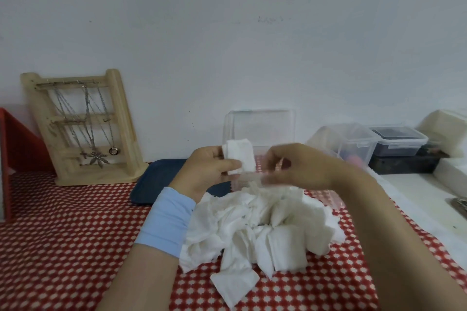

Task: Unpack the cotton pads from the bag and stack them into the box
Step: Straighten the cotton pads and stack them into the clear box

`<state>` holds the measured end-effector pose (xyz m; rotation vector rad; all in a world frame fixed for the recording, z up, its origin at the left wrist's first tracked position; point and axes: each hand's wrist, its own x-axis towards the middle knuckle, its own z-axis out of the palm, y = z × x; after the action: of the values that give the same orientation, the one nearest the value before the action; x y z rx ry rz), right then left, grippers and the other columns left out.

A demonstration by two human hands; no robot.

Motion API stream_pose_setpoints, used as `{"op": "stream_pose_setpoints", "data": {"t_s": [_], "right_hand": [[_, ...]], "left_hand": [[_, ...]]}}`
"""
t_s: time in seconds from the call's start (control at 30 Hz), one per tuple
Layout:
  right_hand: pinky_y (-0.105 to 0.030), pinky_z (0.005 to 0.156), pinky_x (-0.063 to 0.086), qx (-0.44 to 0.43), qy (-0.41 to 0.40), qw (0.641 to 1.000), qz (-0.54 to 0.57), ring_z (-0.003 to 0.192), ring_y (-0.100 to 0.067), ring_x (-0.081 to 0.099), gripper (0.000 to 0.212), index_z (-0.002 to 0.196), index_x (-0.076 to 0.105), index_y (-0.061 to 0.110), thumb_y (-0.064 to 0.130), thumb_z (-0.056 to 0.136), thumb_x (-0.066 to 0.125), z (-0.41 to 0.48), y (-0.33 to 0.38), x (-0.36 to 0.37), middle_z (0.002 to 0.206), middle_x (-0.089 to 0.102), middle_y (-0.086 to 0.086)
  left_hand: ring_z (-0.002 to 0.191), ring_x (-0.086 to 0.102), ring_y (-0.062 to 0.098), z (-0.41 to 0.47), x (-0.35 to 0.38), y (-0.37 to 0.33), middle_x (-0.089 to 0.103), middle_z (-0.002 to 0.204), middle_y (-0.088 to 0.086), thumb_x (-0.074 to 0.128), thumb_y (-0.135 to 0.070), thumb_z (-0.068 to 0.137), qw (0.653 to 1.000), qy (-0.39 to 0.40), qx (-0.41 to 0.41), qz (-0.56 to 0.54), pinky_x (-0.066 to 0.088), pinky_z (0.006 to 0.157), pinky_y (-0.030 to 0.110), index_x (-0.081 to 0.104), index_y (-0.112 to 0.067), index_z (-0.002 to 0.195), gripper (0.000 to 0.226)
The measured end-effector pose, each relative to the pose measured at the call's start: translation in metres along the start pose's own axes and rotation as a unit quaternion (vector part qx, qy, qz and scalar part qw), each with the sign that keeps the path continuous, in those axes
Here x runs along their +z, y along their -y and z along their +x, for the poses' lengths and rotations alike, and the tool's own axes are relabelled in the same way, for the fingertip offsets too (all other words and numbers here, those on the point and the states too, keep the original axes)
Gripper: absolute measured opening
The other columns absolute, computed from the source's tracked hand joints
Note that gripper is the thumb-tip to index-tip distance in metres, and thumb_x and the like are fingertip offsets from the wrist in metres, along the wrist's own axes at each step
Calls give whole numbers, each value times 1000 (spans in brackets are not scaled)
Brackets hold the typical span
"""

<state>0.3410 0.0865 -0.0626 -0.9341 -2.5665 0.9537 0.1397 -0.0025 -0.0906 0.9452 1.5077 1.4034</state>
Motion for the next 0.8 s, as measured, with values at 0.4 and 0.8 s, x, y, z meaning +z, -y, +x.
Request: {"op": "stream_pose_setpoints", "data": {"t_s": [0.4,0.8], "right_hand": [[-28,88,49,33,74,991,-105,79,-1,60,11,97,76,32,37,88,74,2,-9,3,81,64,22],[-24,47,43,7,-71,962,263,50,-11,54,13,103,76,12,19,95,68,9,-5,16,69,69,0]], "left_hand": [[108,71,25,2,1,0,73,117,12,65,-14,98,999,-31,-9,-31,63,79,33,67,-5,116,20],[100,74,27,-4,6,-3,77,111,13,68,-28,96,999,35,-16,-25,62,83,38,72,-3,116,32]]}}
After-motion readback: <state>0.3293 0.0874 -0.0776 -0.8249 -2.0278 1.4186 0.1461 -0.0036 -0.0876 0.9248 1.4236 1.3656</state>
